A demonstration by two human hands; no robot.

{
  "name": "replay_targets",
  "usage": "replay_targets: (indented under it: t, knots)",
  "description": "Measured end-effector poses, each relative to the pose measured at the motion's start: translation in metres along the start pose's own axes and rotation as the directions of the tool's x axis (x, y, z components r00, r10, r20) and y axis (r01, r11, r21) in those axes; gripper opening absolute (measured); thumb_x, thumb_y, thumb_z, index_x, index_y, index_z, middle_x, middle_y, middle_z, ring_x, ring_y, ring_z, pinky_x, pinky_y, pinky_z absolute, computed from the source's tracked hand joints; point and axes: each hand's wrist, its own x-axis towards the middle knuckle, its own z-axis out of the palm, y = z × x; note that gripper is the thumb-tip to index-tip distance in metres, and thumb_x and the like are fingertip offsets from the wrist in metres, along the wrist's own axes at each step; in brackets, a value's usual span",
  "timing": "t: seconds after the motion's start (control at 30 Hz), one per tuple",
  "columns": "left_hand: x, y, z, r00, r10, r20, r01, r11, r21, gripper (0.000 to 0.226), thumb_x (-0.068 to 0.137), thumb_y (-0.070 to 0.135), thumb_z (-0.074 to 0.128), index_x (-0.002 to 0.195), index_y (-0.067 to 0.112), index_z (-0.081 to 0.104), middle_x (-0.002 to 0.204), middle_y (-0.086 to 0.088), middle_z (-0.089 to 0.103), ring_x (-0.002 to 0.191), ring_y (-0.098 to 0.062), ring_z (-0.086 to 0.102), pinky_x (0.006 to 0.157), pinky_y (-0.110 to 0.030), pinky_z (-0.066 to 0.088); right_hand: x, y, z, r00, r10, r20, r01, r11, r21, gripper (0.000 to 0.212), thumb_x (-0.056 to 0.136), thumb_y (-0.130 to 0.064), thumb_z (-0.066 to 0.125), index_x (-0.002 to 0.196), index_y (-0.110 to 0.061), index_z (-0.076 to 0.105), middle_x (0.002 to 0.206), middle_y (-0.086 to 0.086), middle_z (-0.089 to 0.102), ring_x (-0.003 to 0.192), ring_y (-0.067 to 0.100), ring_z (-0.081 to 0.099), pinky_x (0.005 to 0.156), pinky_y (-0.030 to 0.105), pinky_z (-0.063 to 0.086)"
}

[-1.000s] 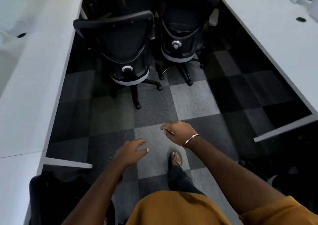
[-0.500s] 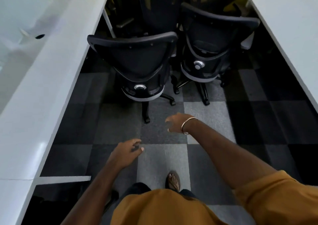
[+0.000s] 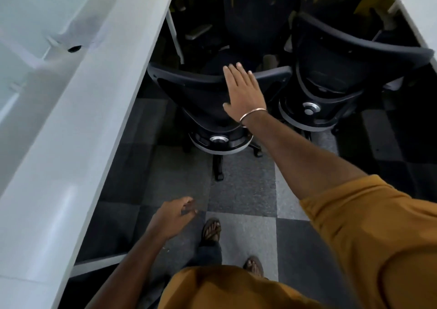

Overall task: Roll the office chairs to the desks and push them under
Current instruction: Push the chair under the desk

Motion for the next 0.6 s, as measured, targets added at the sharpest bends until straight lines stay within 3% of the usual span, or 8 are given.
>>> replay_targets:
  t: [0.07,0.17,0.23,0.3,0.47,0.53,0.6]
  knots:
    - [0.009,-0.011,-0.017,1.0,-0.006,0.022,0.005,1.0,0.02,0.055,0.095,0.058,0.063,0.143,0.031,0.058,0.131,0.01,0.069,0.118,-0.006,0.064,0.1,-0.034,0.054,0.024,0.006,0.011,0.997,0.029,0.07,-0.027,0.999,-0.039,0.087,0.086,-0.026,0.075,0.159,-0.011,0.029,0.158,0.009,0.039,0.152,0.029,0.029,0.128,0.045,0.018]
    - [0.022,-0.023,-0.037,0.999,-0.018,0.048,0.016,0.999,0.046,0.064,0.089,0.067,0.059,0.142,0.031,0.06,0.128,0.009,0.07,0.115,-0.005,0.065,0.099,-0.034,0.055,0.061,0.01,0.01,0.983,0.098,0.157,-0.087,0.993,-0.077,0.06,0.085,-0.039,0.078,0.134,-0.015,0.053,0.131,0.007,0.062,0.128,0.031,0.054,0.118,0.042,0.032]
    - [0.031,-0.029,-0.05,0.999,-0.008,0.046,0.006,0.999,0.049,0.08,0.077,0.081,0.049,0.139,0.031,0.062,0.125,0.009,0.072,0.112,-0.005,0.067,0.098,-0.034,0.055,0.078,0.011,0.003,0.954,0.155,0.258,-0.135,0.986,-0.093,0.046,0.084,-0.046,0.077,0.117,-0.019,0.06,0.115,0.005,0.069,0.114,0.03,0.062,0.103,0.041,0.039]
    - [0.038,-0.032,-0.061,1.0,0.013,0.028,-0.014,0.999,0.034,0.08,0.073,0.084,0.046,0.134,0.036,0.064,0.121,0.011,0.073,0.109,-0.006,0.068,0.096,-0.037,0.057,0.083,0.012,0.003,0.936,0.176,0.304,-0.152,0.983,-0.102,0.04,0.083,-0.05,0.078,0.106,-0.022,0.06,0.105,0.002,0.071,0.105,0.028,0.064,0.097,0.04,0.039]
    - [0.049,-0.019,-0.091,0.982,0.119,-0.145,-0.12,0.993,0.002,0.046,0.087,0.062,0.061,0.126,0.038,0.068,0.113,0.024,0.072,0.104,0.008,0.066,0.094,-0.035,0.058,0.071,0.013,0.012,0.952,0.169,0.256,-0.141,0.982,-0.122,0.038,0.084,-0.05,0.076,0.107,-0.022,0.064,0.096,0.0,0.07,0.099,0.027,0.064,0.092,0.039,0.037]
    - [0.052,-0.007,-0.102,0.953,0.16,-0.259,-0.165,0.986,-0.001,0.031,0.094,0.044,0.069,0.124,0.038,0.069,0.111,0.024,0.071,0.103,0.009,0.065,0.093,-0.035,0.058,0.065,0.013,0.013,0.955,0.166,0.244,-0.14,0.983,-0.119,0.035,0.084,-0.047,0.075,0.108,-0.023,0.066,0.095,0.0,0.07,0.098,0.027,0.064,0.092,0.039,0.037]
    - [0.054,0.004,-0.111,0.917,0.199,-0.345,-0.204,0.979,0.021,0.031,0.095,0.034,0.069,0.126,0.034,0.068,0.116,0.02,0.071,0.106,0.004,0.065,0.094,-0.035,0.057,0.052,0.011,0.013,0.961,0.16,0.224,-0.14,0.985,-0.1,0.026,0.082,-0.042,0.074,0.1,-0.025,0.066,0.09,-0.001,0.07,0.096,0.027,0.064,0.088,0.039,0.035]
